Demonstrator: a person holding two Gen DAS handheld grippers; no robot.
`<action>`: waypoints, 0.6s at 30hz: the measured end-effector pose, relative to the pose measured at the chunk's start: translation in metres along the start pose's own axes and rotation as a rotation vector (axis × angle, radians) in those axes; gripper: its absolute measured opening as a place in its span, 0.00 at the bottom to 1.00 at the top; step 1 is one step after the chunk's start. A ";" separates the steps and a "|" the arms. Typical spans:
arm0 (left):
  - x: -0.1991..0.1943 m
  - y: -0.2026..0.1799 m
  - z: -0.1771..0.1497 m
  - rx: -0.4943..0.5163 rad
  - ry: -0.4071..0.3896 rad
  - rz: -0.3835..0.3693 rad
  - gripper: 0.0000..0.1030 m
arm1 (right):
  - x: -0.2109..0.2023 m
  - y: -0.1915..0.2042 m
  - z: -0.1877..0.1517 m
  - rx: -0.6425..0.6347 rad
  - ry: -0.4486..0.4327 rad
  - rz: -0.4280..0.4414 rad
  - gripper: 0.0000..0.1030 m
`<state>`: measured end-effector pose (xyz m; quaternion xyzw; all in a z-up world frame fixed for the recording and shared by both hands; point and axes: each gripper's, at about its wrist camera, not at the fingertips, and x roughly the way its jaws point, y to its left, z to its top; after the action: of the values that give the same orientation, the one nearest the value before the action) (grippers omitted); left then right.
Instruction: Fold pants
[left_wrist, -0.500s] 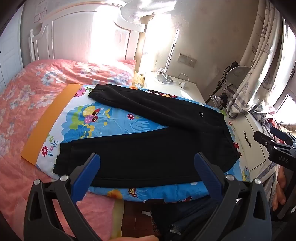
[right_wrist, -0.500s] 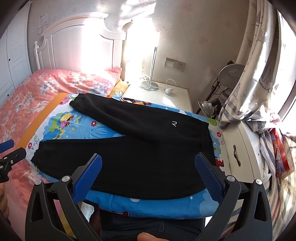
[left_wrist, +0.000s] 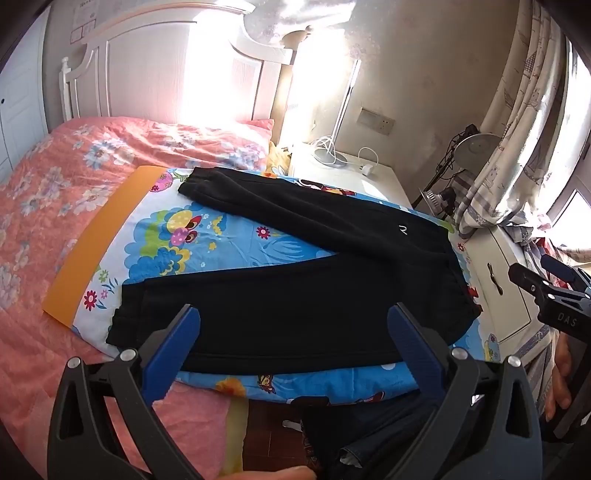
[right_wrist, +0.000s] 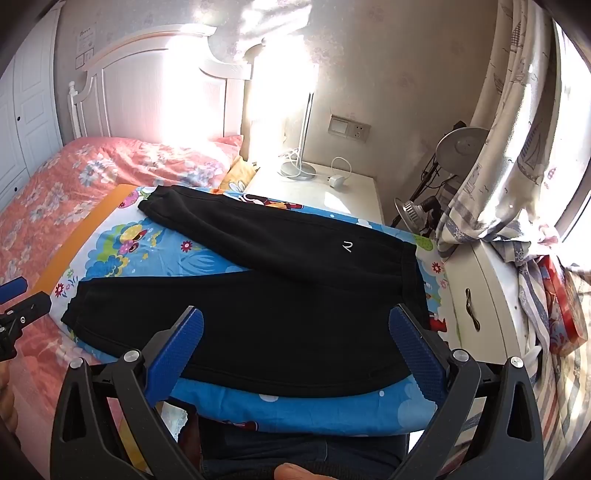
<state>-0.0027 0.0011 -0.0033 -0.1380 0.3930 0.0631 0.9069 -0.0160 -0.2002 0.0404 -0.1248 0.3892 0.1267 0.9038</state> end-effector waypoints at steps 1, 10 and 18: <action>0.000 0.000 0.000 0.001 0.001 0.000 0.98 | 0.000 0.000 0.000 0.001 -0.001 0.000 0.95; 0.001 -0.002 0.002 -0.002 0.004 -0.001 0.98 | 0.000 0.000 -0.001 0.001 -0.002 -0.002 0.94; 0.002 -0.002 0.002 -0.003 0.006 -0.002 0.98 | 0.000 0.000 -0.001 0.002 -0.001 -0.002 0.94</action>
<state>0.0001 -0.0005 -0.0032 -0.1398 0.3956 0.0622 0.9056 -0.0168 -0.2002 0.0396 -0.1243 0.3885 0.1254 0.9044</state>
